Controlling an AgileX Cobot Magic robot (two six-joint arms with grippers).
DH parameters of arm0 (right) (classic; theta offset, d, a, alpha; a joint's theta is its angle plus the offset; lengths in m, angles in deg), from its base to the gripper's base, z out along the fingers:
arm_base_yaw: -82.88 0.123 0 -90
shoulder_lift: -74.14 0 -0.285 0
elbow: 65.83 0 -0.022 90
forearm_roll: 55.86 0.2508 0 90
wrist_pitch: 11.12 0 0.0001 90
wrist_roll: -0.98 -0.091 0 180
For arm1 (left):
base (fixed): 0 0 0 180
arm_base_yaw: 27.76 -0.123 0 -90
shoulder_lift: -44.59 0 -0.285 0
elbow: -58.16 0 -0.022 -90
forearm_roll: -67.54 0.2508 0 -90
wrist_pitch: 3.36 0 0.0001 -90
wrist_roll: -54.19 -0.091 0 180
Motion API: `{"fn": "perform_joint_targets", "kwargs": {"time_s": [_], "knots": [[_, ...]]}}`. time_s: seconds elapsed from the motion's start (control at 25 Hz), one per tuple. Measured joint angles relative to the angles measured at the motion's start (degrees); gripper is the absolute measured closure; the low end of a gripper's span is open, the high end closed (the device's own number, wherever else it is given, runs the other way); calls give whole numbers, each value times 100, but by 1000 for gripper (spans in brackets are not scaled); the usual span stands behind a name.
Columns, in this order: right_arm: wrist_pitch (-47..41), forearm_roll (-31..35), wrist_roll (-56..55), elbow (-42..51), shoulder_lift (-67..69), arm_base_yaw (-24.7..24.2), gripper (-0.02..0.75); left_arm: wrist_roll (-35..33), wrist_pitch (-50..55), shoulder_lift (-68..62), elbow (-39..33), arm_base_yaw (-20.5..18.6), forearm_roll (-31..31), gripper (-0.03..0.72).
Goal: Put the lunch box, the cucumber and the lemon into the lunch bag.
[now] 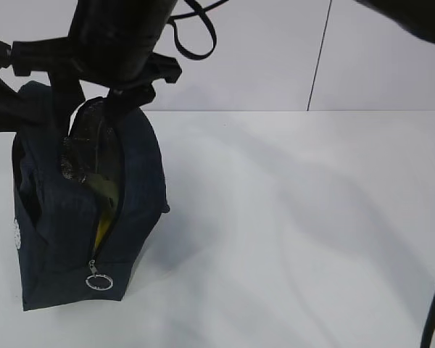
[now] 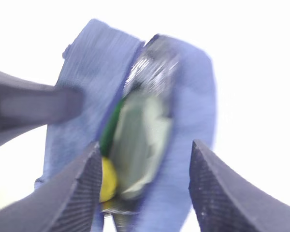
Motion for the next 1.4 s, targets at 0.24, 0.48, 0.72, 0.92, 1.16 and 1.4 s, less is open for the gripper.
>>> {"fn": "perform_joint_targets", "kwargs": {"time_s": [0.24,0.48,0.72,0.92,1.16,1.4], "knots": [[-10,-863,0,-196,-406,-76,284,-11,22,0,0,0,0,667],[-10,-648,185,-189,-636,-478,284,-29,75,0,0,0,0,667],[-10,-316,441,500,-995,-677,284,-46,127,9,0,0,0,667],[-10,-281,646,1579,-1538,-677,284,-58,136,9,0,0,0,667],[-10,185,1128,2372,-1736,-814,284,-79,136,9,0,0,0,667],[47,601,1331,2682,-1830,-1043,284,-93,136,9,0,0,0,667]]}}
